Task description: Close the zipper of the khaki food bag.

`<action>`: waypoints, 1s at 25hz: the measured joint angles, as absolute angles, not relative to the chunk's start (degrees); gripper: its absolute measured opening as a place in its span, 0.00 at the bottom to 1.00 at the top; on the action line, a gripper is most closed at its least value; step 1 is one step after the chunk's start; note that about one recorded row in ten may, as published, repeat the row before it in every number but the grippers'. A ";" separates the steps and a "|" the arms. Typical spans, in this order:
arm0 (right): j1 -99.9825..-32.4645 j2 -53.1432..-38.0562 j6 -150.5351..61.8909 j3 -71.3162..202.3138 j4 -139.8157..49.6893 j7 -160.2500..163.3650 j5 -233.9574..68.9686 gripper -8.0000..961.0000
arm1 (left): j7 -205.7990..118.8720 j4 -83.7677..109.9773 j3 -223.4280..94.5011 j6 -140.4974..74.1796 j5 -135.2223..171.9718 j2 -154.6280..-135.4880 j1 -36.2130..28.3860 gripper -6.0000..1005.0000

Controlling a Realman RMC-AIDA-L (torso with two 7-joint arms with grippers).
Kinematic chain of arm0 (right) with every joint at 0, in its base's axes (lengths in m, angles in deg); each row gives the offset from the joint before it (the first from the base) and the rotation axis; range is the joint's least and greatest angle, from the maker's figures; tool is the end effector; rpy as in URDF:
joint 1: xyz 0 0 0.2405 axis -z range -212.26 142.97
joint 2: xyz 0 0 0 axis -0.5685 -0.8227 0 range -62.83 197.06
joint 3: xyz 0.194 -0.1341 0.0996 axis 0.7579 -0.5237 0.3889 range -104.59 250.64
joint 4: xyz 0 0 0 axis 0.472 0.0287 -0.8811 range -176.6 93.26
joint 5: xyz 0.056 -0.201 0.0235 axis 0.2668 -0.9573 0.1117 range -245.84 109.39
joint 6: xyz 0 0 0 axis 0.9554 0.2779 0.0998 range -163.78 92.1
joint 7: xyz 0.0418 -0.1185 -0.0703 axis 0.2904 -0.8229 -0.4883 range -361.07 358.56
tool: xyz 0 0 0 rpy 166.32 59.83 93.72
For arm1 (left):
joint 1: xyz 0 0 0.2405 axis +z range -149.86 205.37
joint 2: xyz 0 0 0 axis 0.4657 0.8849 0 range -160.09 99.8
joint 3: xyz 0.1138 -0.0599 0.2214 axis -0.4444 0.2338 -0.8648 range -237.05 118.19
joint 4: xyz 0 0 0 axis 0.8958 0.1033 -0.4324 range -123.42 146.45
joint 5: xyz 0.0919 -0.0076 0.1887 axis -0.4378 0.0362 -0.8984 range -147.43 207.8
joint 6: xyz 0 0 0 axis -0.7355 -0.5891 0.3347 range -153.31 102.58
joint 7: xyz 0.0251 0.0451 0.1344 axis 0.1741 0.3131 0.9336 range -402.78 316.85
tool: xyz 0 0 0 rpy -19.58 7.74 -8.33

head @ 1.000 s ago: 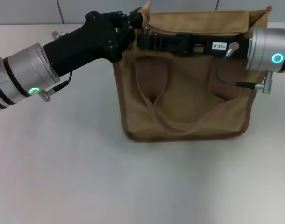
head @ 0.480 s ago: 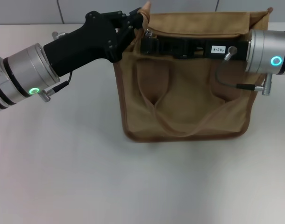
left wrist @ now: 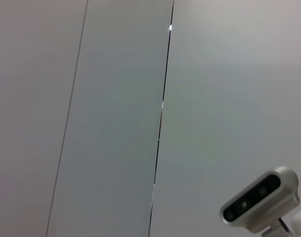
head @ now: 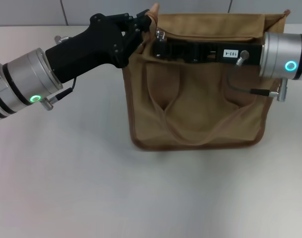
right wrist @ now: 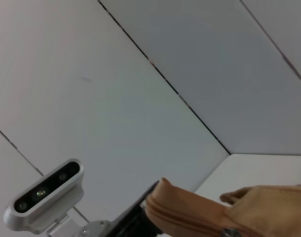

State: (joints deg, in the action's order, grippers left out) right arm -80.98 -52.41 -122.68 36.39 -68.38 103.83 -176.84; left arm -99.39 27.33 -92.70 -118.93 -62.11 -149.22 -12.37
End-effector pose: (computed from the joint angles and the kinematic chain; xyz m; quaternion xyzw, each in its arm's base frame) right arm 0.1674 0.3829 -0.0226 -0.8627 0.3736 0.3408 0.0046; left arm -0.1927 0.3547 -0.0115 -0.8580 -0.1058 -0.4709 0.1754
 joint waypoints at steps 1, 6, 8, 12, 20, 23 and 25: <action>-80.35 -52.37 -122.75 36.39 -68.87 103.85 -176.84 0.02 | -99.39 27.34 -92.64 -119.09 -61.90 -149.16 -12.24 0.09; -74.91 -52.28 -125.42 36.94 -74.98 106.09 -176.85 0.02 | -99.87 27.99 -92.61 -119.23 -59.85 -148.81 -11.20 0.09; -72.24 -52.26 -126.71 37.02 -78.07 107.43 -176.81 0.02 | -100.01 28.50 -92.62 -119.29 -59.09 -148.74 -10.74 0.09; -66.33 -52.10 -127.55 37.19 -83.70 109.43 -175.66 0.03 | -100.72 29.60 -92.59 -119.32 -58.35 -148.71 -9.93 0.09; -60.67 -50.92 -131.68 43.10 -89.18 110.54 -175.47 0.04 | -101.27 30.93 -92.49 -119.44 -56.68 -148.43 -7.80 0.10; -60.69 -50.38 -133.27 45.30 -88.45 109.28 -175.43 0.04 | -101.54 31.39 -92.49 -119.73 -56.37 -148.43 -7.11 0.10; -60.98 -50.13 -133.63 45.71 -87.35 108.15 -175.43 0.05 | -101.56 31.46 -92.45 -119.84 -56.27 -148.43 -6.96 0.10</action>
State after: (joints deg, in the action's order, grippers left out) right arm -60.98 -50.13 -133.63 45.71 -87.35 108.15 -175.43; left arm -101.56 31.46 -92.45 -119.84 -56.27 -148.43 -6.96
